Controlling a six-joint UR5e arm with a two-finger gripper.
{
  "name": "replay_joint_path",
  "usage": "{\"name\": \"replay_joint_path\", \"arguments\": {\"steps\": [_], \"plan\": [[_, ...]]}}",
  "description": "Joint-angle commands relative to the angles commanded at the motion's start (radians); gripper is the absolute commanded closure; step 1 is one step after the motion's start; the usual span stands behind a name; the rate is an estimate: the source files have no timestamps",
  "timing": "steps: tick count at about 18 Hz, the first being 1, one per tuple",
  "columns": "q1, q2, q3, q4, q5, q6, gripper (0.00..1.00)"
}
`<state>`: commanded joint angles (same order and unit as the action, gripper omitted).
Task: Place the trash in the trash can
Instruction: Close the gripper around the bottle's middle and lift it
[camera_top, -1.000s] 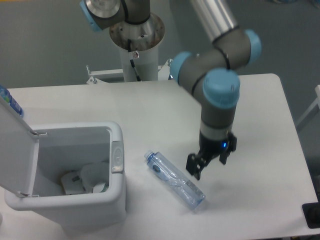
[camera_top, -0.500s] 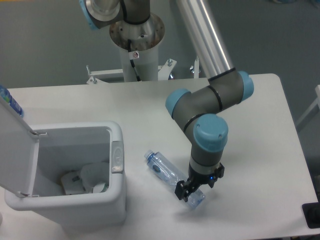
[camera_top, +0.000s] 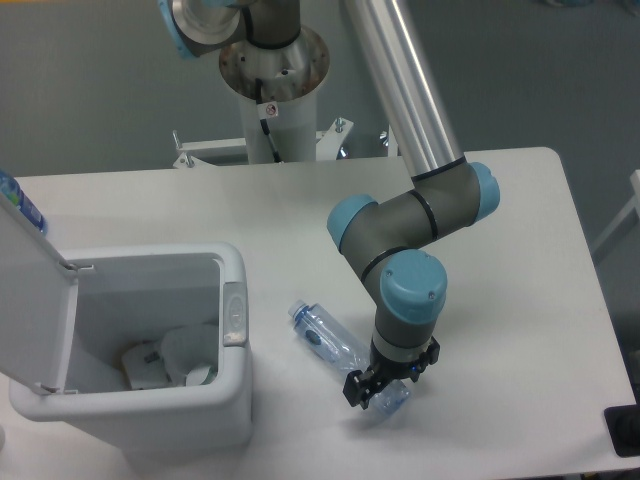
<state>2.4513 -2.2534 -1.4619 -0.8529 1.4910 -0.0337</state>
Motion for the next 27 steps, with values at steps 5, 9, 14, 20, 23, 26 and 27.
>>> {"name": "replay_joint_path", "arguments": {"steps": [5, 9, 14, 20, 23, 26, 27], "plan": [[0.0, -0.003, -0.002, 0.0, 0.003, 0.003, 0.28], [0.0, -0.002, 0.0, 0.0, 0.017, 0.011, 0.28], [0.0, 0.008, 0.002, -0.002, 0.018, 0.014, 0.31], [0.002, 0.017, 0.005, -0.002, 0.018, 0.028, 0.37], [0.002, 0.02, 0.002, -0.002, 0.018, 0.032, 0.42], [0.002, 0.023, 0.003, 0.0, 0.018, 0.032, 0.44], [0.002, 0.031, 0.008, 0.002, 0.017, 0.032, 0.44]]}}
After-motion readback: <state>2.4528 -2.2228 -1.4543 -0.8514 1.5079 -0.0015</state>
